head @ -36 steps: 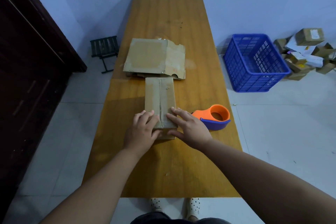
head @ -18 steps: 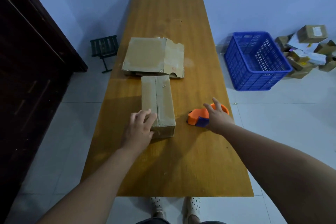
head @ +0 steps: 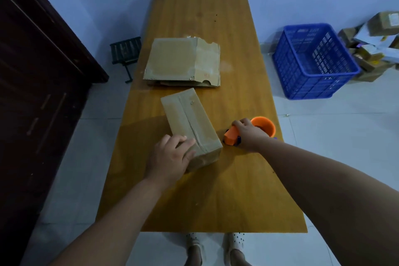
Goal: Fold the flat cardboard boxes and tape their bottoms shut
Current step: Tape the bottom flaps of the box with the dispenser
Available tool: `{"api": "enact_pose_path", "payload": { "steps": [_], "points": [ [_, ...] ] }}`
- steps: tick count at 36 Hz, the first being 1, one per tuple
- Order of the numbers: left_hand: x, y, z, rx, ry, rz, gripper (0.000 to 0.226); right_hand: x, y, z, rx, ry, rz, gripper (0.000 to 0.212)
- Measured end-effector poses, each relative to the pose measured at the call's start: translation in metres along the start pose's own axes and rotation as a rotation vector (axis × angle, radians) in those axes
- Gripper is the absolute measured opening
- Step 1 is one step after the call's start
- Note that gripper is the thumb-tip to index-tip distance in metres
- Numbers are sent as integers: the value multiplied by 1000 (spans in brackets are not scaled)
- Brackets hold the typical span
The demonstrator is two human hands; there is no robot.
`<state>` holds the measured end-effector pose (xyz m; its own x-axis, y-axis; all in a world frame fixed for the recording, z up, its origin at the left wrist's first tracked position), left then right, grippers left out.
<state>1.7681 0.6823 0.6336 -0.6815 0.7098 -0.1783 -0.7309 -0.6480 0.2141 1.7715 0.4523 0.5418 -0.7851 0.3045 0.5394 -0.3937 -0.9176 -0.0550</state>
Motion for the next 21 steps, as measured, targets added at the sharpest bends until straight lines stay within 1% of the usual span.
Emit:
{"api": "enact_pose_path", "payload": {
  "steps": [2, 3, 6, 8, 10, 12, 15, 18, 21],
  "points": [
    [-5, 4, 3, 29, -36, -45, 41, 0, 1, -2, 12, 10, 19, 76],
    [-8, 5, 3, 47, -81, -50, 42, 1, 1, -2, 13, 15, 30, 75],
    [-18, 4, 0, 80, -305, -12, 38, 4, 1, -2, 27, 16, 57, 73],
    [-22, -2, -6, 80, -481, 27, 49, 7, 4, -2, 14, 15, 57, 72],
    [-24, -8, -14, 19, -590, 38, 60, 9, 7, 0, -43, 30, 44, 69],
    [-23, -11, -20, -43, -618, 41, 63, 12, 11, 3, -124, 51, 13, 67],
    [-23, -7, -23, -102, -573, 75, 64, 16, 19, 11, -274, 84, -46, 68],
    [-26, 2, -24, -144, -538, 137, 66, 21, 24, 24, -446, 139, -50, 65],
    [-32, 11, -24, -184, -528, 171, 70, 23, 32, 41, -605, 176, -92, 68]
  ]
}}
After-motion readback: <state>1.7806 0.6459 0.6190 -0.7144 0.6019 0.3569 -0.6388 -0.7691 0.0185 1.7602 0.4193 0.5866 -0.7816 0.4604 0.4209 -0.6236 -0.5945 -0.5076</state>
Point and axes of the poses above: each hand's wrist, its own x-axis away from the middle knuckle, its own z-axis out of the back of the hand, y = z × x, the point moved 7 cm from there along -x, towards the middle knuckle, and after that the axes turned 8 degrees about -z, right-handed, at the moved point
